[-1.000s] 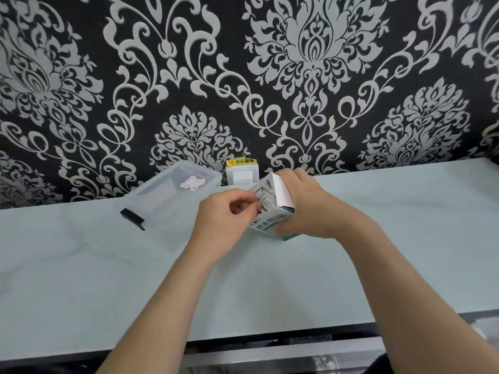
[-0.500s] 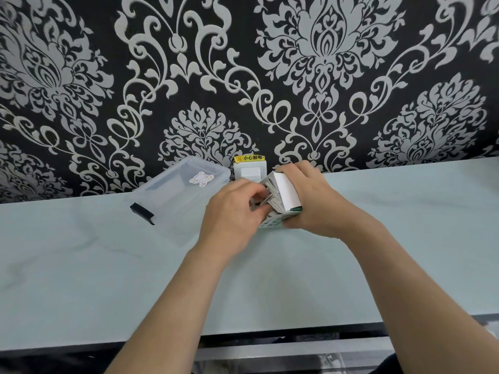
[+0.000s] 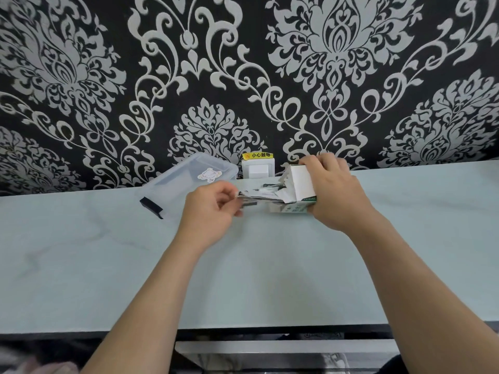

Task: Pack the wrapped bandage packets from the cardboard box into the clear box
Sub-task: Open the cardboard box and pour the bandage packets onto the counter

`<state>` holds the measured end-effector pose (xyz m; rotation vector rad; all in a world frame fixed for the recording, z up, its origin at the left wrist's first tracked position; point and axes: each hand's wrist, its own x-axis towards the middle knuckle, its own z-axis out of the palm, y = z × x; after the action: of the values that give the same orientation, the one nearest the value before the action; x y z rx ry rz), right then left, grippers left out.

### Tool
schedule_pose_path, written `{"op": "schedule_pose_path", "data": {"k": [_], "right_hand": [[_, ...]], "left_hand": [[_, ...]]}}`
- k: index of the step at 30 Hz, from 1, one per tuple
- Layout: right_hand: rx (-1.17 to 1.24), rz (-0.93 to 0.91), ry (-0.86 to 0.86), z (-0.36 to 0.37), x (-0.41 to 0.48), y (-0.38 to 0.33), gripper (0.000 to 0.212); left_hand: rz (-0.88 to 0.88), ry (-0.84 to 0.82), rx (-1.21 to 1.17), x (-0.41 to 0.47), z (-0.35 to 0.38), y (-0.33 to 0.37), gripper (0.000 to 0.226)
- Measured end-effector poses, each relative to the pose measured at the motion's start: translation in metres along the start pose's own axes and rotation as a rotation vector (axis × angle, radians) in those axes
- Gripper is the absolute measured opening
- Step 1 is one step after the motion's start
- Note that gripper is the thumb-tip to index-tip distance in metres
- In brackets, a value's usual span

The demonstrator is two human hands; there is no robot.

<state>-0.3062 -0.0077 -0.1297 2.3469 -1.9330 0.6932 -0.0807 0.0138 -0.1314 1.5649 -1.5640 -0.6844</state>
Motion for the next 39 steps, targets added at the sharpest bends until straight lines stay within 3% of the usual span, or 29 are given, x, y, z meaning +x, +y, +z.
{"op": "schedule_pose_path", "data": {"k": [7,10,12,14,15,17,19,27,30,35,39], "right_hand": [[0.1,0.134,0.056,-0.003,0.003,0.015,0.075],[0.207,0.162,0.001,-0.004,0.005,0.017,0.078],[0.284,0.138,-0.022,-0.004,0.005,0.015,0.081],[0.344,0.109,-0.016,-0.004,0.004,0.011,0.082],[0.371,0.098,-0.016,-0.005,0.004,0.009,0.083],[0.408,0.071,-0.028,-0.007,0.003,0.003,0.084],[0.421,0.039,-0.053,-0.007,0.003,-0.001,0.086],[0.417,-0.061,-0.116,-0.007,0.0,-0.012,0.084],[0.424,-0.071,-0.127,-0.007,0.0,-0.013,0.084],[0.386,-0.077,-0.122,-0.008,-0.001,-0.013,0.087],[0.323,-0.066,-0.097,-0.008,0.0,-0.01,0.084]], "left_hand": [[-0.291,-0.183,0.032,-0.008,-0.003,-0.004,0.009],[-0.358,-0.321,0.157,-0.011,0.003,-0.007,0.038],[-0.262,-0.301,0.474,-0.014,0.002,-0.001,0.04],[-0.076,-0.124,0.699,-0.017,0.002,0.011,0.033],[0.029,-0.018,0.642,-0.018,0.003,0.016,0.031],[0.234,0.1,0.292,-0.018,0.007,0.026,0.031],[0.399,0.059,0.064,-0.019,0.013,0.032,0.033],[0.571,0.126,0.136,-0.013,0.024,0.022,0.01],[0.501,0.158,0.055,-0.012,0.021,0.021,0.012],[0.317,0.23,-0.129,-0.01,0.012,0.018,0.034],[0.231,0.312,-0.195,-0.008,0.003,0.013,0.035]]}}
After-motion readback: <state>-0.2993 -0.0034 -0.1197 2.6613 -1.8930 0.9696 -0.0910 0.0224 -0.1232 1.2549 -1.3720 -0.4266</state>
